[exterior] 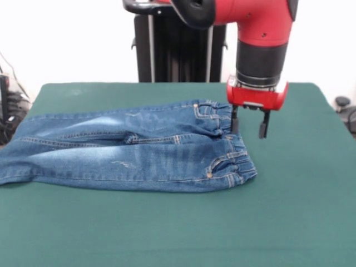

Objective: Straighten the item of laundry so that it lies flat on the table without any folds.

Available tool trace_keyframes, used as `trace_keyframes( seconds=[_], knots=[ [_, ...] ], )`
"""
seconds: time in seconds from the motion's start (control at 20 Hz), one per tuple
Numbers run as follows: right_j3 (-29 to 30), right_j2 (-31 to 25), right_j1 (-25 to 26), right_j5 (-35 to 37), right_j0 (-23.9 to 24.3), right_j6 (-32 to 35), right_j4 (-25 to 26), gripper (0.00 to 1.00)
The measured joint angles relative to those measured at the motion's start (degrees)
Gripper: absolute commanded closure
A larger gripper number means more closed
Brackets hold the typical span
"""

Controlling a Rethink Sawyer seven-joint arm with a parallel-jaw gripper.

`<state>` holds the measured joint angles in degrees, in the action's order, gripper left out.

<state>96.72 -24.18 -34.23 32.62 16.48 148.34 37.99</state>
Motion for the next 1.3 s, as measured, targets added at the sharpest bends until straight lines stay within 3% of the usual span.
trace_keyframes(
  seconds=[0.6, 0.75, 1.3],
  knots=[
    [-0.2, 1.1, 5.2, 0.0, -5.7, 0.0, 8.5, 0.00],
    [-0.8, 1.4, 7.2, 0.0, -6.9, 0.0, 9.2, 0.00],
    [-2.2, 5.3, 6.6, 0.0, -11.5, 0.0, 9.3, 0.00]
  ],
)
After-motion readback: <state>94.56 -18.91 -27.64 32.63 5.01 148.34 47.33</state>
